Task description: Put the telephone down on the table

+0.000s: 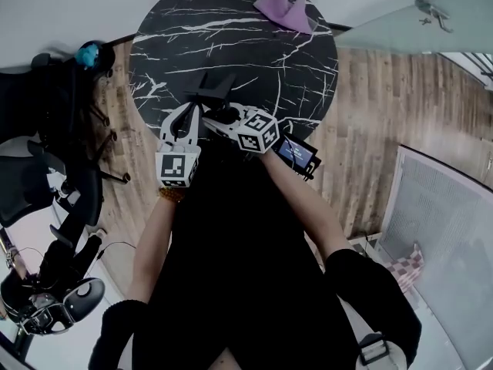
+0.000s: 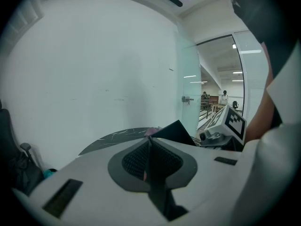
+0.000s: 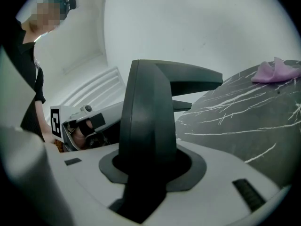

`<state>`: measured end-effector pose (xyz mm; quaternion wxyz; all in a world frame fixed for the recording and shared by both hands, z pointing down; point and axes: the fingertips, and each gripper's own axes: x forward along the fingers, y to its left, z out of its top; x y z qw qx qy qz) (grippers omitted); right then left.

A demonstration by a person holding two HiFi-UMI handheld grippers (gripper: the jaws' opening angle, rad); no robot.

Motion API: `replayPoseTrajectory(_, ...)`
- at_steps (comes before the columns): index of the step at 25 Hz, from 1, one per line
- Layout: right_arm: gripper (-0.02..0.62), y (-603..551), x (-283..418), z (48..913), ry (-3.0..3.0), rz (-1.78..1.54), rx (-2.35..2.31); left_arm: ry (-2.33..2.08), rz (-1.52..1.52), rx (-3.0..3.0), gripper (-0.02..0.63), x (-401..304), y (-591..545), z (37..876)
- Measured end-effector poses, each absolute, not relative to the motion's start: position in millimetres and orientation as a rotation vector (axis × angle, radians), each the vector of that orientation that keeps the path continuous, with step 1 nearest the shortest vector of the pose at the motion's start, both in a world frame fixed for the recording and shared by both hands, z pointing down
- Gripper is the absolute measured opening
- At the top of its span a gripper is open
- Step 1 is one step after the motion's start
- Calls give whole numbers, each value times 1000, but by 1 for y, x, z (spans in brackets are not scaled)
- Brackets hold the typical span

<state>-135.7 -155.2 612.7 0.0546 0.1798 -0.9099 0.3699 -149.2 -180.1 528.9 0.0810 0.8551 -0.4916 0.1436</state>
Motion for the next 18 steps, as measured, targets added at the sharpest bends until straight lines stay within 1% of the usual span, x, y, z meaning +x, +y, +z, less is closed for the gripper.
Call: replayPoseTrajectory(18,167,-155,-127,661,-2631,1510,489,-1516,476,2443,28,-167,-157,560)
